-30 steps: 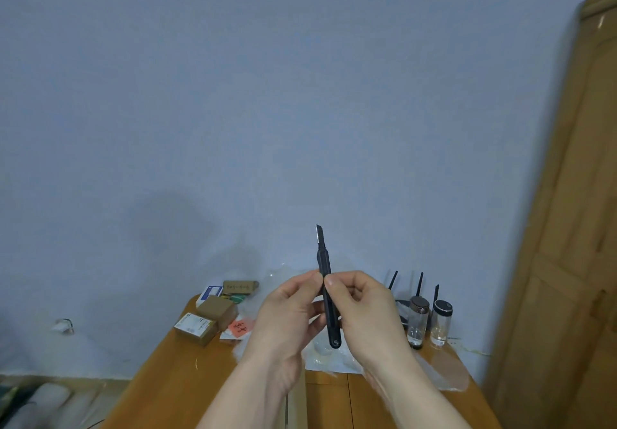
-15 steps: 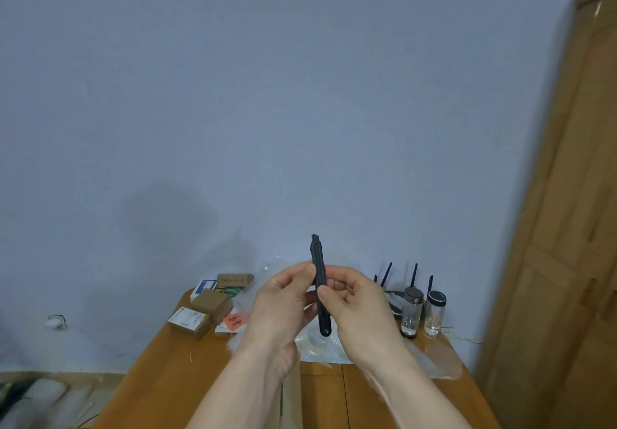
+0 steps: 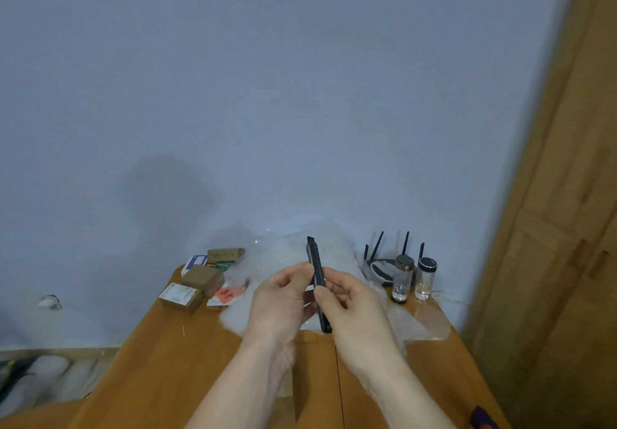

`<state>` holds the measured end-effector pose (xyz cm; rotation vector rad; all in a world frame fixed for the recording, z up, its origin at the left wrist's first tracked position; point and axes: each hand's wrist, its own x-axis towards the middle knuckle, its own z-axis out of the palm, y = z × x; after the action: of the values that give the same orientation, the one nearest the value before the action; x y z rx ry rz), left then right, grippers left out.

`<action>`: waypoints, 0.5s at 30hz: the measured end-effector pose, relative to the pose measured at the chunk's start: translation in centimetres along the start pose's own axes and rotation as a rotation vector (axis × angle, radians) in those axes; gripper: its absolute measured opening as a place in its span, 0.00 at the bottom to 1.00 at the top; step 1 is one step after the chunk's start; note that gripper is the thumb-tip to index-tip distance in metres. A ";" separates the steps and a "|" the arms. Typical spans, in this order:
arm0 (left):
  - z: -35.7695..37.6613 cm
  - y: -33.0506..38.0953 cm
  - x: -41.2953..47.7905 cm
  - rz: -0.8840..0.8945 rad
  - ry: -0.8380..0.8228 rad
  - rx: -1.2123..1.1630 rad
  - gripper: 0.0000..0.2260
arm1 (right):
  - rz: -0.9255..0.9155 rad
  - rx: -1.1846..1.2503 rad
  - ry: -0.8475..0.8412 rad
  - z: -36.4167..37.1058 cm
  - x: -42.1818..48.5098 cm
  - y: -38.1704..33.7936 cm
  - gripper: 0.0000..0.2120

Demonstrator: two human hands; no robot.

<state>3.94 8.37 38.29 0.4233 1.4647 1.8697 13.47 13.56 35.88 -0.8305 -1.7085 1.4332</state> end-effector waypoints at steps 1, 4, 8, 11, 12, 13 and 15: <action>0.2 -1.2 0.2 -0.024 0.003 0.007 0.08 | 0.013 -0.038 0.019 -0.3 -0.1 1.4 0.13; 1.0 -6.0 0.8 -0.120 0.003 0.062 0.08 | 0.039 -0.179 0.078 -1.7 -0.9 5.8 0.14; 1.9 -13.3 1.1 -0.259 -0.014 0.169 0.07 | 0.130 -0.337 0.122 -3.9 -2.9 12.1 0.18; 2.5 -19.0 1.2 -0.371 -0.006 0.267 0.06 | 0.264 -0.430 0.123 -5.5 -4.6 17.4 0.19; 2.5 -20.8 1.2 -0.409 0.001 0.292 0.06 | 0.304 -0.434 0.126 -5.9 -5.1 19.1 0.20; 2.6 -22.4 1.2 -0.441 0.010 0.314 0.06 | 0.344 -0.438 0.128 -6.2 -5.7 20.7 0.20; 2.6 -25.7 1.4 -0.503 0.017 0.354 0.06 | 0.415 -0.478 0.131 -6.8 -6.5 23.9 0.19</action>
<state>13.15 13.84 14.75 0.1745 1.7283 1.2275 23.01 15.39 12.14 -1.5788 -1.8769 1.1938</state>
